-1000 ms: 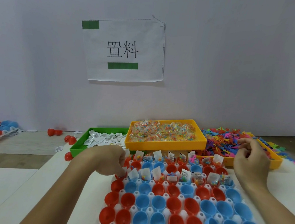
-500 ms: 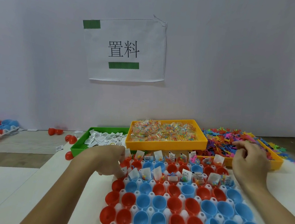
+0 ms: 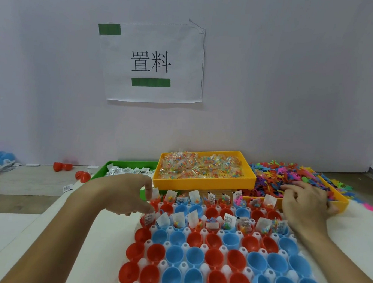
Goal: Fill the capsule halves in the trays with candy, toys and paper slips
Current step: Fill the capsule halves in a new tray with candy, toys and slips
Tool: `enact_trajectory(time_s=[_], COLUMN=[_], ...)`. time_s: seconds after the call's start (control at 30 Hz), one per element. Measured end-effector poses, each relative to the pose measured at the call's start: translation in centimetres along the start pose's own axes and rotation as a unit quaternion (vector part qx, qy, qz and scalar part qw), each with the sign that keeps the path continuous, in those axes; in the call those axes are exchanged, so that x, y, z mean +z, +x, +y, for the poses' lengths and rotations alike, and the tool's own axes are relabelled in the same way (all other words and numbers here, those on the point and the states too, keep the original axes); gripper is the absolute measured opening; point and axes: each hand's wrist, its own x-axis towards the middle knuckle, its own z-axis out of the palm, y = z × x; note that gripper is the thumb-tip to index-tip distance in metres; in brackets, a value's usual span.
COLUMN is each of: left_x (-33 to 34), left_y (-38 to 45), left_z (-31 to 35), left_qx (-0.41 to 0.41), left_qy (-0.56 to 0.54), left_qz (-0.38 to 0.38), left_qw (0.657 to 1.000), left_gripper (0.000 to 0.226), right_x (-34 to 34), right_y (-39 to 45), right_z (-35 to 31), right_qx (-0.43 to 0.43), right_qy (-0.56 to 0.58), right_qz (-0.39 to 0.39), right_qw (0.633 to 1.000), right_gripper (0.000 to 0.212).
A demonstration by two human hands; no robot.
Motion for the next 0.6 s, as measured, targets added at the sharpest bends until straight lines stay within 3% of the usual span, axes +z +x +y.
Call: enact_trajectory(time_s=[0.23, 0.37, 0.6], left_x=[-0.7, -0.8, -0.8], left_y=[-0.7, -0.9, -1.0], left_z=[0.9, 1.5, 2.7], left_qx=[0.043, 0.064, 0.119], left_qy=[0.002, 0.012, -0.011], left_qz=[0.073, 0.100, 0.132], left_qw=[0.996, 0.993, 0.984], left_gripper=[0.014, 0.013, 0.010], right_x=[0.0, 0.0, -0.4], right_y=[-0.1, 0.1, 0.1], right_z=[-0.1, 0.1, -0.2], right_qx=[-0.007, -0.020, -0.084], right_qy=[0.037, 0.085, 0.128], right_qz=[0.026, 0.057, 0.099], right_qw=[0.999, 0.995, 0.983], right_gripper=[0.054, 0.029, 0.021])
